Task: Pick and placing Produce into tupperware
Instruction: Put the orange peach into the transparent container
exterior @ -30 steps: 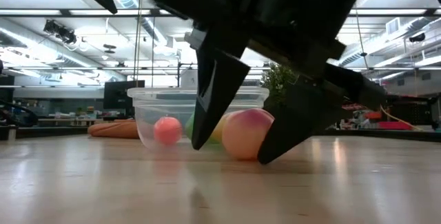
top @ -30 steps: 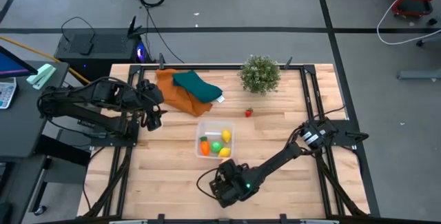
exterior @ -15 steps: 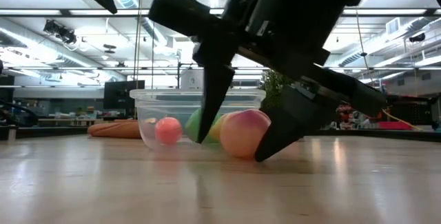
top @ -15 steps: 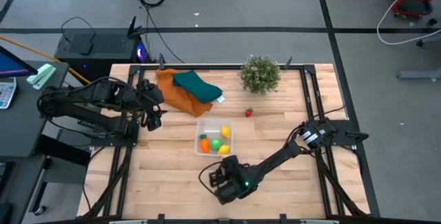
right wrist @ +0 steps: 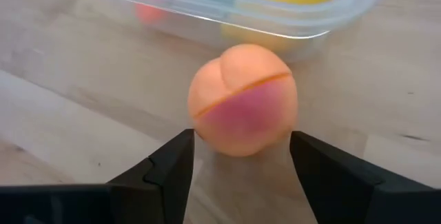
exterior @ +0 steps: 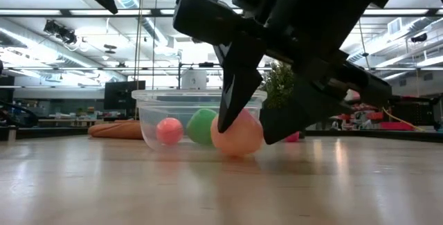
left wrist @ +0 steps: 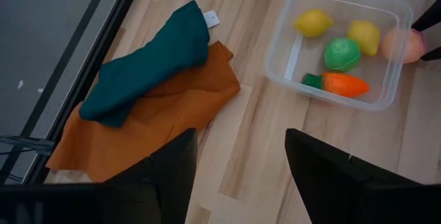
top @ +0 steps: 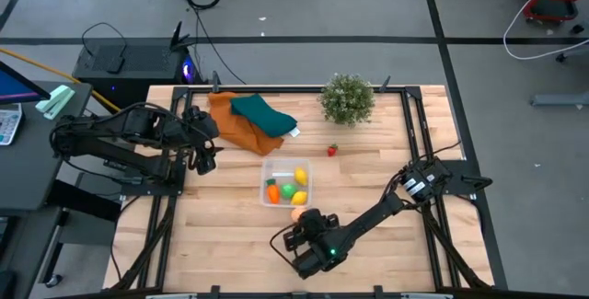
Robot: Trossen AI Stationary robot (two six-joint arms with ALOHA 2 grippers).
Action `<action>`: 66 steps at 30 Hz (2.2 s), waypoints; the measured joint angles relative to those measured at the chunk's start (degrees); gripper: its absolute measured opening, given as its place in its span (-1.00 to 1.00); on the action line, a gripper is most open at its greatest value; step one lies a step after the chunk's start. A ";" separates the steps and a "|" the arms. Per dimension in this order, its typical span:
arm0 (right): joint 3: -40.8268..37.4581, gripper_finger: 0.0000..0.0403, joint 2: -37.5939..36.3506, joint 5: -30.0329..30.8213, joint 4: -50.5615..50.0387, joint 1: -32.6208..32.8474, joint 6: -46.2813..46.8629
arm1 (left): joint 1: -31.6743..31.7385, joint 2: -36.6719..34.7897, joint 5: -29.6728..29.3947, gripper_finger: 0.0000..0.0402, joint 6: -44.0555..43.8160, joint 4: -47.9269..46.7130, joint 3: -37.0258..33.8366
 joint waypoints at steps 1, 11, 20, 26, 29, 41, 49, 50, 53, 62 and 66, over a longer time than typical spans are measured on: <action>0.00 0.01 0.00 0.03 -0.02 0.00 -0.63 | 0.00 0.01 0.00 0.14 -0.02 0.00 0.00; 0.09 0.01 -0.04 1.53 7.33 -0.17 -11.92 | 0.00 0.11 0.00 0.14 -0.02 0.56 0.00; 0.11 0.01 -0.15 1.44 8.82 -0.61 -12.06 | 0.00 0.11 0.00 0.10 -0.02 0.92 0.00; 0.13 0.02 -0.15 -0.02 9.96 -0.04 -11.51 | 0.00 0.11 3.21 0.11 -0.04 0.83 0.00; 0.13 0.02 -0.15 0.27 10.06 0.12 -10.77 | -0.04 0.11 3.45 0.11 -0.04 0.94 -0.06; 0.13 0.01 -0.22 -0.23 16.85 -1.69 -16.55 | -0.02 0.11 4.04 0.10 -0.35 0.33 -0.13; 0.15 -0.05 -0.24 -9.09 14.59 3.68 -11.09 | -1.81 0.00 4.46 0.08 -9.62 -4.40 -0.15; 0.15 -0.06 -0.24 -9.46 13.28 4.74 -9.13 | -2.56 0.00 4.49 0.09 -11.56 -4.70 -0.17; 0.15 -0.09 -0.35 -10.19 9.29 8.02 -3.86 | -5.92 0.00 4.47 0.09 -17.95 -4.54 -0.17; 0.20 -0.10 -0.61 -10.18 -7.12 17.83 8.45 | -23.67 1.86 -7.28 0.03 -45.84 -1.52 -0.20; 0.20 -0.10 -0.61 -10.35 -18.54 20.75 17.53 | -31.24 7.28 -15.11 0.01 -55.87 1.36 -0.20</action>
